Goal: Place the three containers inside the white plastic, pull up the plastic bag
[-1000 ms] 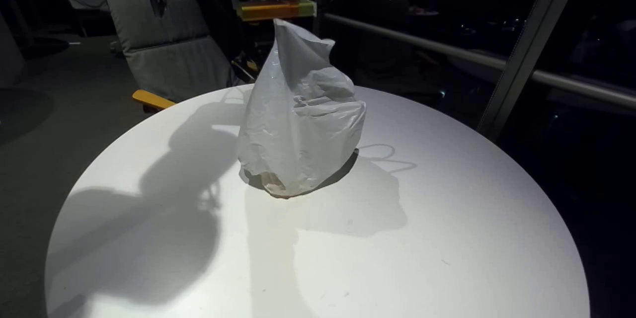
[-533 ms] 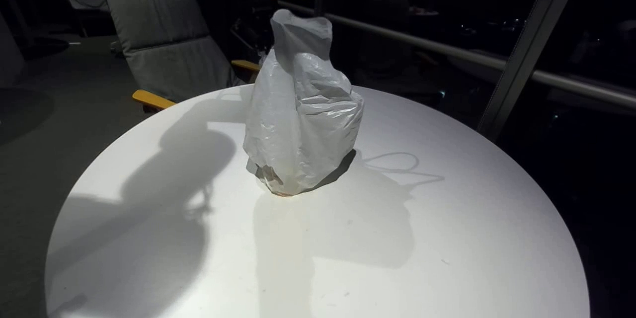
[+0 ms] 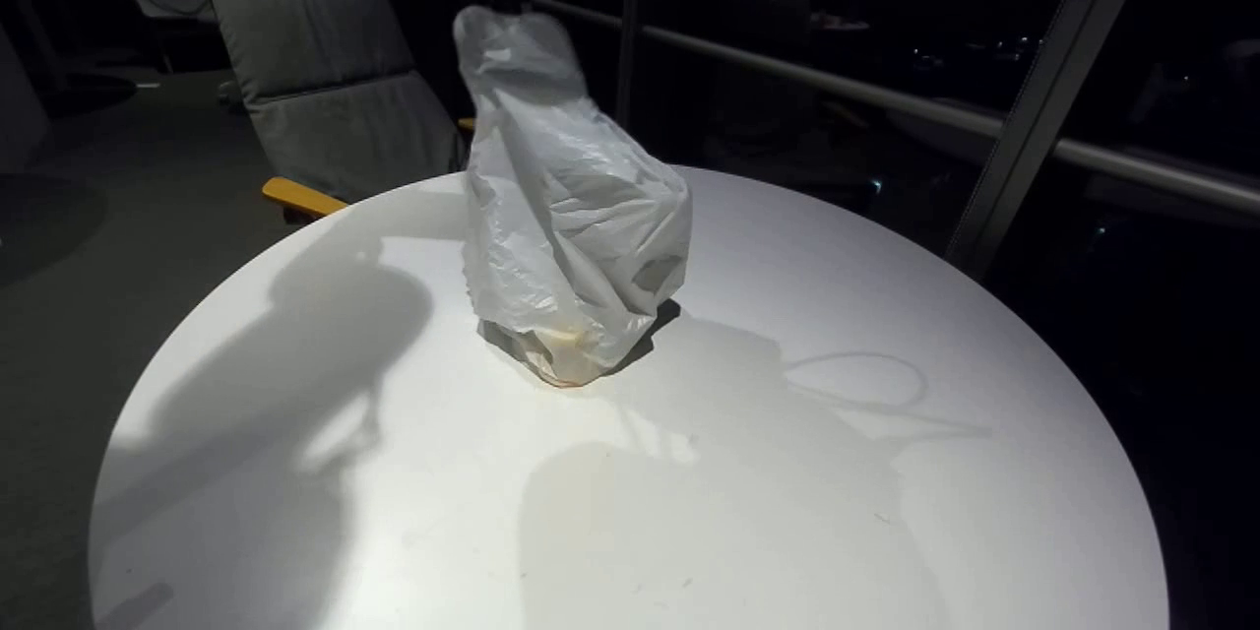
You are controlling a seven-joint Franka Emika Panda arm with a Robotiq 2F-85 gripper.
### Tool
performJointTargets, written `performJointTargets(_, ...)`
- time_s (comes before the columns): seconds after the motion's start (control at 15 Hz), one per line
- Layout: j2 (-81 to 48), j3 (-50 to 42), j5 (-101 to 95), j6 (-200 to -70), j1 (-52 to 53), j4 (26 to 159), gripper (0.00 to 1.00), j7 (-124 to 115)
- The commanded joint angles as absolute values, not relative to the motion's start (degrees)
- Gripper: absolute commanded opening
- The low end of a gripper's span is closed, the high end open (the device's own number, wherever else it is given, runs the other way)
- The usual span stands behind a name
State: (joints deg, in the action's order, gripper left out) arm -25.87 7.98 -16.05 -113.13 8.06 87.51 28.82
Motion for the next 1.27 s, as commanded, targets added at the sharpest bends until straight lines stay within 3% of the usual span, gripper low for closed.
performJointTargets(0.0,-15.7,8.1,-14.5,-108.4,9.1,92.6,0.49,20.3)
performJointTargets(0.47,-3.1,9.6,-15.7,-104.5,12.3,99.6,0.99,3.5)
performJointTargets(0.73,3.4,11.1,-8.8,-102.5,12.8,106.6,1.0,-3.0)
performJointTargets(0.8,-1.4,11.0,-12.6,-103.2,12.6,101.7,1.0,-0.1)
performJointTargets(1.2,2.0,11.5,-9.9,-102.5,12.6,105.8,1.0,-2.4)
